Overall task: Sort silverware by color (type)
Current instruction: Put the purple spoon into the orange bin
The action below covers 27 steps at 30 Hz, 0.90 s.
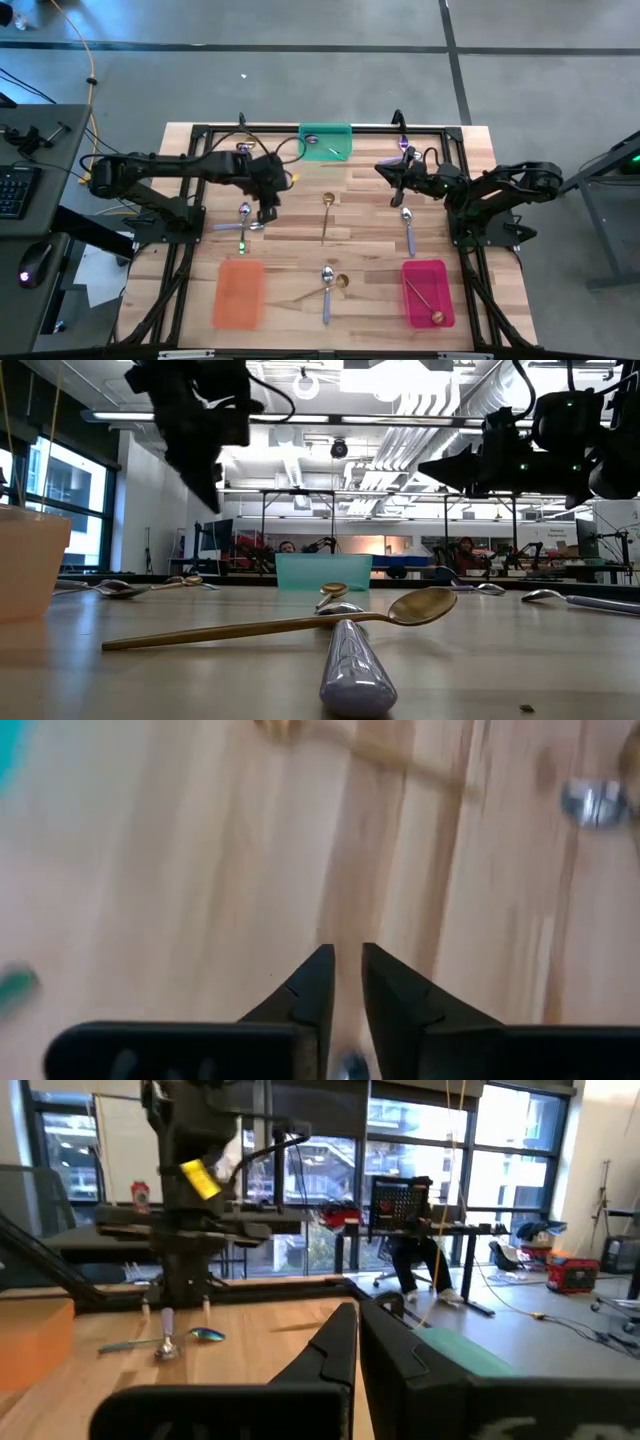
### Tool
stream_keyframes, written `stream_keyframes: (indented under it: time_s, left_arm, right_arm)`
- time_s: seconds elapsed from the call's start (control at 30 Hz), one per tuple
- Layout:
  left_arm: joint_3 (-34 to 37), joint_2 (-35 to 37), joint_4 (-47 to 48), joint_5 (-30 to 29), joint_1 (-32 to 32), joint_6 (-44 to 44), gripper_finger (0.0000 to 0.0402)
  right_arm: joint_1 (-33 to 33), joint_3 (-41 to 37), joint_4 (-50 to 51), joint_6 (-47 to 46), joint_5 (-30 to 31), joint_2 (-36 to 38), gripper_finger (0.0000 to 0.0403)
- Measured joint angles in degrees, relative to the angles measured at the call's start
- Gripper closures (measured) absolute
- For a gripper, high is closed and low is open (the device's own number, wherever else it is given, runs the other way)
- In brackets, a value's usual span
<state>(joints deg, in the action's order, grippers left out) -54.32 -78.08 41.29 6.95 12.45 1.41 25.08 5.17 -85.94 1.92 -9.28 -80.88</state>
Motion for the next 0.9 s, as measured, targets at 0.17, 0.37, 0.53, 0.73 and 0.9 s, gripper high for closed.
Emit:
stream_keyframes:
  time_s: [0.17,0.37,0.53,0.73,0.9]
  left_arm:
    - [1.75,-0.02,1.47,-0.2,-1.8,1.72,0.0329]
    - [1.84,-0.57,0.98,0.04,-1.71,1.52,0.032]
    - [1.83,-0.5,0.92,0.22,-1.76,4.03,0.0329]
    - [1.83,-0.5,3.72,1.54,-5.74,9.14,0.0346]
    - [1.83,-0.5,5.55,0.62,-10.11,4.98,0.035]
  right_arm:
    - [0.0,0.46,-0.01,1.13,0.35,0.0,0.0403]
    - [0.0,3.71,0.32,4.62,-0.25,0.0,0.0403]
    - [0.01,6.08,2.96,8.14,-1.09,0.0,0.0403]
    - [0.0,6.43,8.57,4.44,-1.71,0.0,0.0403]
    - [-0.69,6.38,14.34,0.14,-1.3,0.0,0.0403]
